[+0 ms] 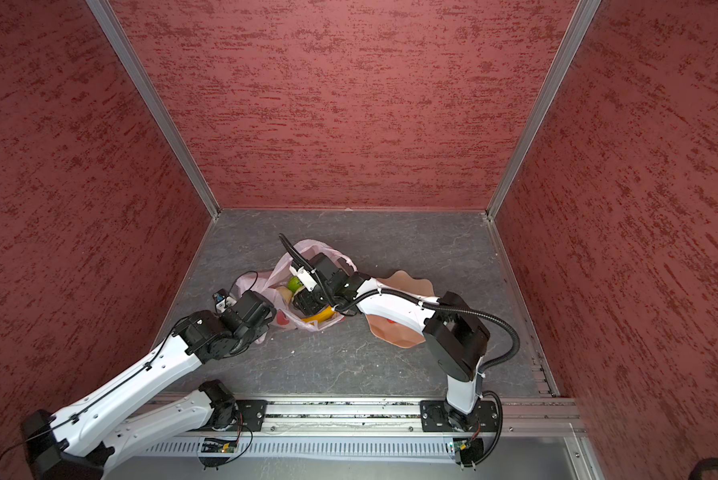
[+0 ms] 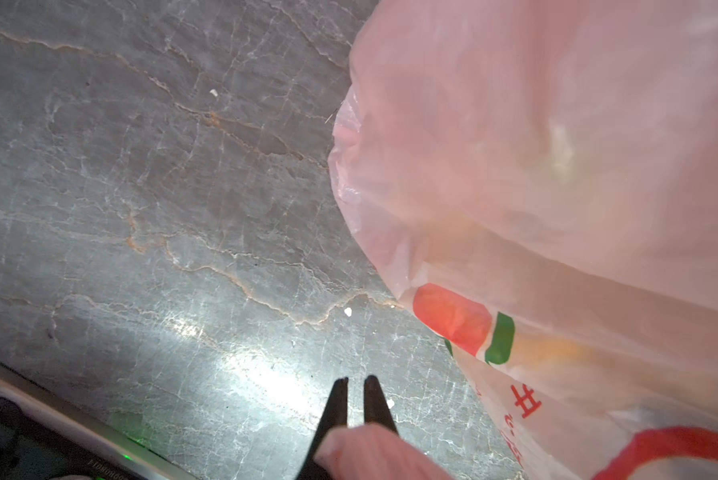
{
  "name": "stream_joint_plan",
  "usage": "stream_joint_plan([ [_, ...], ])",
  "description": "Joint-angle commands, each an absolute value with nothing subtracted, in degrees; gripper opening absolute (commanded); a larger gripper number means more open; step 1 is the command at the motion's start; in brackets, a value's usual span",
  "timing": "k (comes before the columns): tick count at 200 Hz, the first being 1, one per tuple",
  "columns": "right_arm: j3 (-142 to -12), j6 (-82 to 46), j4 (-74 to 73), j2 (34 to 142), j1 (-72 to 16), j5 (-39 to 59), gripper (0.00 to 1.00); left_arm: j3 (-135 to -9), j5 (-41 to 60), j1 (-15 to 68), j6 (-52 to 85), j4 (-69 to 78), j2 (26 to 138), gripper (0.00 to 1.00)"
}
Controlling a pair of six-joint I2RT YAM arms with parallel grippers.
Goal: Take the fake fruits out of the plastic bag
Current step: 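Lift the beige fruit out of the bag with the right gripper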
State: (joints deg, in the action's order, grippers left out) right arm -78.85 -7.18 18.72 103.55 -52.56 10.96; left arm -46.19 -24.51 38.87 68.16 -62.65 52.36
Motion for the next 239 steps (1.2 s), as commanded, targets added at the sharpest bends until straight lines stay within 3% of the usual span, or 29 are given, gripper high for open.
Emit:
stream_joint_plan([
  [1,-79.3,-5.2,19.2,100.3,-52.3,10.6,0.33,-48.0,-25.7,38.3,64.5,-60.5,52.6,0.12],
  [134,-86.5,-0.7,19.1,91.8,-52.3,8.6,0.32,-48.8,-26.1,38.1,62.2,-60.8,48.0,0.12],
  [239,-103.0,2.2,25.9,93.3,-47.3,-6.6,0.31,-47.2,-26.6,38.6,58.1,-58.8,44.5,0.12],
])
